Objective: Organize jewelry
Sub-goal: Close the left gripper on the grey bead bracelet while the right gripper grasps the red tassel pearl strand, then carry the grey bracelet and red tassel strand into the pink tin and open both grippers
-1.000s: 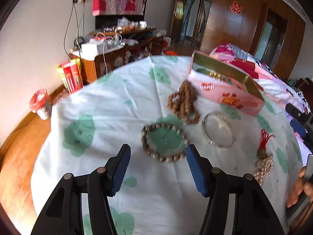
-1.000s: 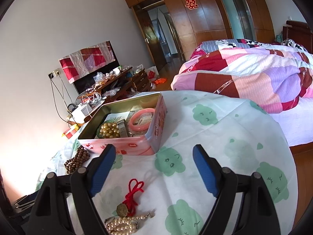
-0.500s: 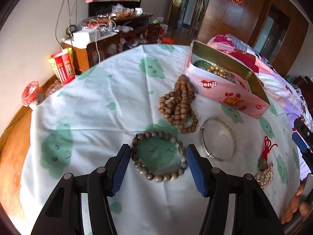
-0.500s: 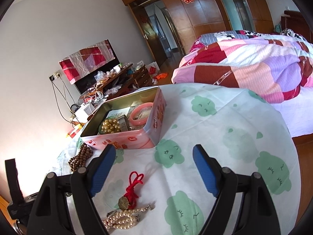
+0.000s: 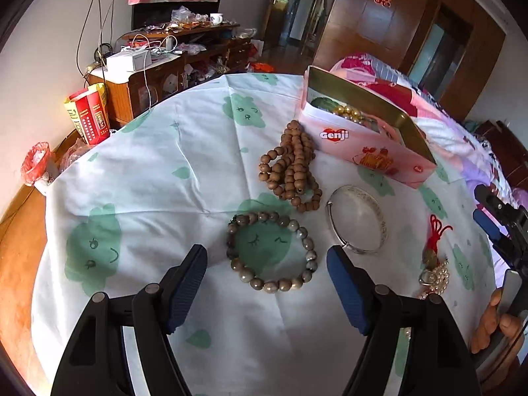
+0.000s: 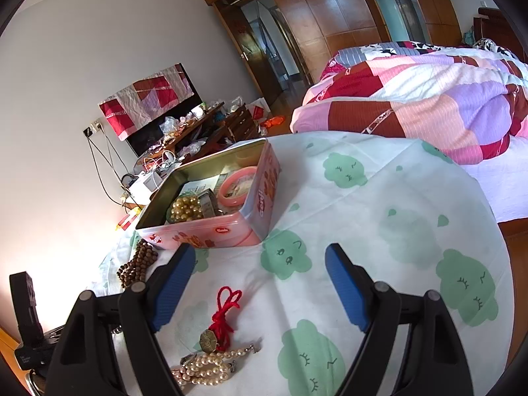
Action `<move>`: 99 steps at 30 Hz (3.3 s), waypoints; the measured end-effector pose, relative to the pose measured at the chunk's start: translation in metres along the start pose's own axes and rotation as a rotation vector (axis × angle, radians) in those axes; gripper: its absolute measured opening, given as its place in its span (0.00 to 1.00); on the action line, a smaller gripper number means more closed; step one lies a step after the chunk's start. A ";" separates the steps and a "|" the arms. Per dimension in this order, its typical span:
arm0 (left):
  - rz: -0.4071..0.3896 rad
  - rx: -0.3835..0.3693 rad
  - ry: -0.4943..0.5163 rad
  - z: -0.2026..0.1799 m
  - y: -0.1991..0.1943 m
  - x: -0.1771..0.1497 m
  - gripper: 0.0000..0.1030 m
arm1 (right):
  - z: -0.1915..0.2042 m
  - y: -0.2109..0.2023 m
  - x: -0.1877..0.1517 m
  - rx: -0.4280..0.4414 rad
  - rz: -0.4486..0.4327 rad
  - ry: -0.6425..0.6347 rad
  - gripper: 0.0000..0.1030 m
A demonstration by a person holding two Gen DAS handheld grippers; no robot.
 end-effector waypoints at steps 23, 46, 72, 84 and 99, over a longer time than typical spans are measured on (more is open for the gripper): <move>0.034 0.107 0.046 -0.004 0.009 0.005 0.14 | 0.042 0.032 -0.043 0.004 0.272 -0.194 0.67; -0.234 0.095 -0.022 0.000 -0.037 0.008 0.14 | 0.055 0.002 -0.025 0.239 0.180 -0.124 0.10; -0.391 -0.050 0.144 -0.071 -0.014 0.102 0.14 | 0.075 0.014 0.058 0.306 0.017 -0.114 0.10; -0.318 -0.051 0.188 -0.085 0.053 0.136 0.14 | 0.060 0.086 0.067 0.255 0.091 -0.061 0.10; -0.212 0.070 0.288 -0.106 0.085 0.135 0.14 | 0.039 0.117 0.060 0.146 0.146 -0.059 0.12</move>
Point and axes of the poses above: each gripper's, at about its wrist camera, not at the fingertips, and y roughly the way its jaws point, z to its left, x to its top, the point moved 3 cm from there along y, roughly the way its jaws point, and after that the axes turned 12 degrees about y, right-handed, at the moved point
